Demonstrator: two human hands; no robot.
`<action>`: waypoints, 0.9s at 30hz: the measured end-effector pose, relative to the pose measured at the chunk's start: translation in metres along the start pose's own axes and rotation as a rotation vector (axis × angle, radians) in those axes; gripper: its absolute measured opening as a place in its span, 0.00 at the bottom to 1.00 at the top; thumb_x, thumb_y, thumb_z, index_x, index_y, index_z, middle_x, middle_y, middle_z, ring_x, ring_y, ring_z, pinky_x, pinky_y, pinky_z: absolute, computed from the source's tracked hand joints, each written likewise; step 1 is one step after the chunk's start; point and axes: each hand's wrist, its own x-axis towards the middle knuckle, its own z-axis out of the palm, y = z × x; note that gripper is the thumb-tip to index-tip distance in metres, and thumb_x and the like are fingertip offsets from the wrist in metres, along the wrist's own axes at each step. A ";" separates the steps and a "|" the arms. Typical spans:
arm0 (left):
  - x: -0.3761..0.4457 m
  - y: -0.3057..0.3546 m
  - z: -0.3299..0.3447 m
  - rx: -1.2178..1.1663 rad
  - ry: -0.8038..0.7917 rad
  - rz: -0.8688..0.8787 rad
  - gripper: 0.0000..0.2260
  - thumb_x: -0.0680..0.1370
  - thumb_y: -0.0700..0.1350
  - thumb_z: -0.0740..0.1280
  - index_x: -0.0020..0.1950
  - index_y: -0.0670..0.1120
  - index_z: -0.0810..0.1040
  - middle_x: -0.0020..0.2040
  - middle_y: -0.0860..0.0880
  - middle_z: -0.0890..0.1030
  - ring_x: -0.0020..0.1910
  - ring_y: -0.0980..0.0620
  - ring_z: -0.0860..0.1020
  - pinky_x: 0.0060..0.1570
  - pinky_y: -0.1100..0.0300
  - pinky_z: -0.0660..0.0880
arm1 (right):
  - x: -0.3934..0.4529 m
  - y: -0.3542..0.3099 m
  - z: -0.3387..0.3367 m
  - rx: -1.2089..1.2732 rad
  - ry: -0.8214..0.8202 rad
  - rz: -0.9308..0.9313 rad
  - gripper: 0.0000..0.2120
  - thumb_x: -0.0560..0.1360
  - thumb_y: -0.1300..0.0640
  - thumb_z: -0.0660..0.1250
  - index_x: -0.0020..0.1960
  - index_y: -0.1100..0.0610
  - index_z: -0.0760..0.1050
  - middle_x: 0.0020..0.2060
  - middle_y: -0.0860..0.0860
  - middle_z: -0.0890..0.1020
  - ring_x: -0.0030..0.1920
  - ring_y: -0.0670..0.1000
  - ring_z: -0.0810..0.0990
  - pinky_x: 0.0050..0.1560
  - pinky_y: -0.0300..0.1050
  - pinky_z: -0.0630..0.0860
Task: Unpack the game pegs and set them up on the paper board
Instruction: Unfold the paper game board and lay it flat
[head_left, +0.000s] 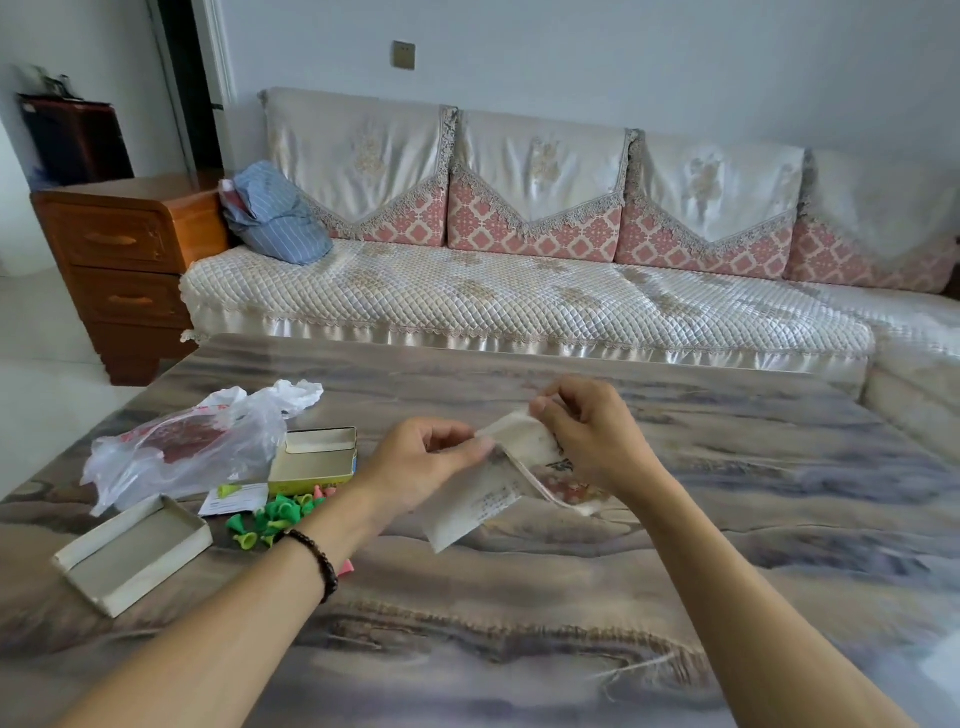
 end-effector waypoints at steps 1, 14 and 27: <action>0.001 0.002 0.004 -0.020 -0.018 -0.003 0.14 0.69 0.57 0.72 0.46 0.48 0.86 0.43 0.50 0.86 0.42 0.55 0.81 0.42 0.62 0.73 | -0.001 0.001 -0.003 -0.002 -0.007 -0.013 0.09 0.78 0.55 0.66 0.40 0.56 0.77 0.27 0.46 0.74 0.25 0.41 0.69 0.27 0.32 0.64; 0.012 -0.006 0.032 -0.160 0.129 -0.126 0.08 0.74 0.46 0.74 0.34 0.50 0.84 0.36 0.50 0.84 0.37 0.49 0.78 0.44 0.54 0.74 | -0.025 0.018 0.002 -0.401 0.368 -0.122 0.05 0.71 0.58 0.71 0.41 0.55 0.74 0.36 0.45 0.76 0.40 0.49 0.75 0.42 0.46 0.73; -0.007 -0.016 0.040 -0.468 0.007 -0.290 0.04 0.75 0.39 0.71 0.42 0.42 0.85 0.43 0.42 0.85 0.41 0.49 0.84 0.42 0.56 0.81 | -0.053 0.011 0.027 0.313 -0.023 0.245 0.06 0.75 0.59 0.68 0.45 0.55 0.85 0.39 0.47 0.86 0.43 0.46 0.83 0.51 0.49 0.80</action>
